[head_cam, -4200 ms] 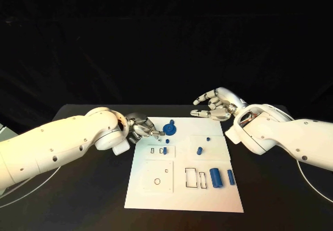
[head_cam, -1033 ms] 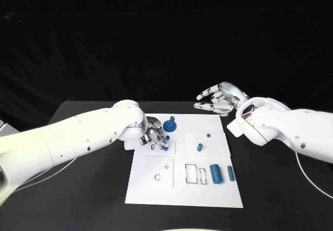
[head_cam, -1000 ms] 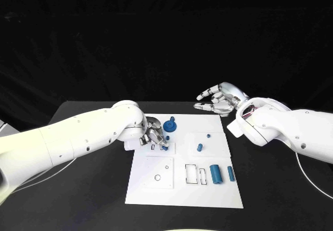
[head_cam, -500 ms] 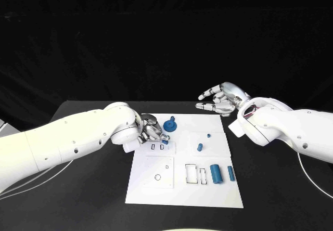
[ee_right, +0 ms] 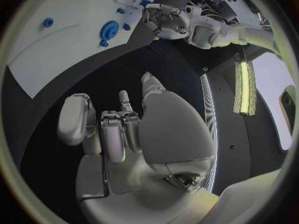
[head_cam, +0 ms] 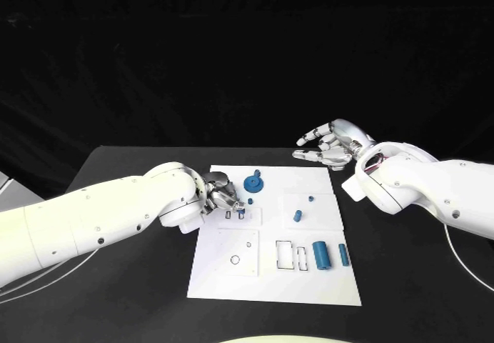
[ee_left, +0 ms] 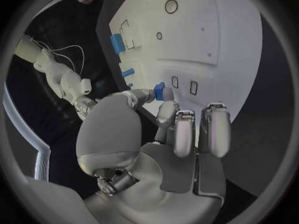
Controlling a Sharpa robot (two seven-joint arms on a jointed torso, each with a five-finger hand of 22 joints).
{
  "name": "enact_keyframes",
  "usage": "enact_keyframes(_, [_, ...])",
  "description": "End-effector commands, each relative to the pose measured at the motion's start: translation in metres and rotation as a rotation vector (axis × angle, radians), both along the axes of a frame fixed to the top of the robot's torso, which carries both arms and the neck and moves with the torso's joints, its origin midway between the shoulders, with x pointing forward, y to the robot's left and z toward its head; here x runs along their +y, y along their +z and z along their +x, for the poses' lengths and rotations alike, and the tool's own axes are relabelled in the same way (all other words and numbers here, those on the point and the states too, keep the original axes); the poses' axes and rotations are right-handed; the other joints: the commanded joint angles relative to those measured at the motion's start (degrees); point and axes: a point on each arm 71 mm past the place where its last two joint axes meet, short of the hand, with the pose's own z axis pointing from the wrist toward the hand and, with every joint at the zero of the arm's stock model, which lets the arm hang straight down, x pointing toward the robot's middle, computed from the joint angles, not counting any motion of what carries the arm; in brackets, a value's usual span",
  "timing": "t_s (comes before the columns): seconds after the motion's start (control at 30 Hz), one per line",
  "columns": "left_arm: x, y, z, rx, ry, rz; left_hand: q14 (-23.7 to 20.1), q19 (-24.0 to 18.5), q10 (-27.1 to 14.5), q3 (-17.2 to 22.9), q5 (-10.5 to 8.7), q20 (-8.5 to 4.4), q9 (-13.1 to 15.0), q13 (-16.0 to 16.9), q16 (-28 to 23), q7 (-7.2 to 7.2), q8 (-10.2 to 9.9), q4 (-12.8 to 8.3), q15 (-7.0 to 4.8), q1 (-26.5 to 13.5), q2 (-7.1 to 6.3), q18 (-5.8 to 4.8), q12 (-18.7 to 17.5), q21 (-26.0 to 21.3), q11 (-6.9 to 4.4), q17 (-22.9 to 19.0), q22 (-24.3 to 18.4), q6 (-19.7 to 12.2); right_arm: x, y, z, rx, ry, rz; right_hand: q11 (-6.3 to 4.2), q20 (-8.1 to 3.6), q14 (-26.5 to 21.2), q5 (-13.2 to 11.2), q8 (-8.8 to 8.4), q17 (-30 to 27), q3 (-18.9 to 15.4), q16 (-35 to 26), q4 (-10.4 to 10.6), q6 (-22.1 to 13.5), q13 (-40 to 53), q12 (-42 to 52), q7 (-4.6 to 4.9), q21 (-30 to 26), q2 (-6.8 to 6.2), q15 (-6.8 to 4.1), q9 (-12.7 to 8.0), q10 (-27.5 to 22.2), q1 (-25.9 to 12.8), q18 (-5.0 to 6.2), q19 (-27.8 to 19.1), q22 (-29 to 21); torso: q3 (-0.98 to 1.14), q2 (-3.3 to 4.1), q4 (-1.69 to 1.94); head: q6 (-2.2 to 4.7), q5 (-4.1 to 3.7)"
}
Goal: Assemble the parts on the task board
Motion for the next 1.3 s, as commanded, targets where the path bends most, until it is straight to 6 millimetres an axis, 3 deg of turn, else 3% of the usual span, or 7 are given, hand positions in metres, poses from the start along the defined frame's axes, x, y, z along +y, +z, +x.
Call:
enact_keyframes(0.03, [-0.002, 0.002, 0.000, -0.099, -0.022, 0.031, 6.1, 0.3, 0.4, 12.2, 0.32, -0.04, 0.0, 0.1, 0.3, 0.01, -0.1, -12.6, -0.44, 0.0, 0.13, -1.02, 0.3, 0.3, 0.06, 15.1, 2.0, 0.4, 0.001, 0.000, 0.000, 0.002, 0.013, -0.006, 0.24, -0.15, 5.6, 0.3, 0.37, 13.5, 0.3, -0.3, 0.1, 0.1, 13.1, 0.0, -0.20, -0.2, 0.44, 0.37, 0.1, 4.0, 0.0, 0.58, -0.3, 0.0, -0.03, -0.07, -0.04, -0.17, 0.01])
enact_keyframes(0.2, [-0.002, -0.004, -0.002, -0.127, -0.042, 0.063, 6.1, 0.3, 0.4, 12.2, 0.36, -0.05, 0.0, 0.1, 0.3, -0.01, -0.1, -12.6, -0.46, 0.0, 0.10, -1.03, 0.3, 0.3, 0.05, 15.1, 2.0, 0.5, 0.001, -0.001, 0.000, 0.003, 0.013, -0.007, 0.24, -0.15, 5.6, 0.3, 0.37, 13.5, 0.3, -0.3, 0.1, 0.1, 13.1, 0.0, -0.20, -0.2, 0.44, 0.37, 0.1, 4.0, 0.0, 0.58, -0.3, 0.0, 0.02, -0.04, -0.19, -0.20, 0.03])
enact_keyframes(0.7, [-0.007, -0.010, -0.003, -0.206, -0.076, 0.112, 6.1, 0.4, 0.5, 12.3, 0.42, -0.08, 0.0, 0.0, 0.3, -0.04, -0.2, -12.7, -0.48, 0.0, 0.07, -1.04, 0.2, 0.3, 0.00, 15.1, 2.0, 0.6, 0.000, -0.002, 0.000, 0.006, 0.014, -0.008, 0.23, -0.15, 5.6, 0.4, 0.39, 13.6, 0.3, -0.3, 0.2, 0.1, 13.1, -0.1, -0.21, -0.2, 0.51, 0.36, 0.1, 4.0, -0.2, 0.58, -0.3, 0.0, 0.04, 0.06, -0.12, 0.01, -0.12])
enact_keyframes(1.3, [-0.009, -0.015, -0.005, -0.153, -0.098, 0.128, 6.1, 0.5, 0.5, 12.4, 0.40, -0.10, 0.0, 0.0, 0.3, -0.05, -0.2, -12.7, -0.49, 0.0, 0.08, -1.06, 0.2, 0.4, 0.00, 15.1, 2.2, 0.7, 0.001, -0.003, 0.000, 0.009, 0.015, -0.009, 0.23, -0.15, 5.6, 0.4, 0.39, 13.6, 0.3, -0.3, 0.2, 0.1, 13.1, -0.1, -0.21, -0.2, 0.51, 0.36, 0.1, 4.0, -0.2, 0.58, -0.3, 0.0, 0.05, 0.06, -0.11, -0.30, -0.21])
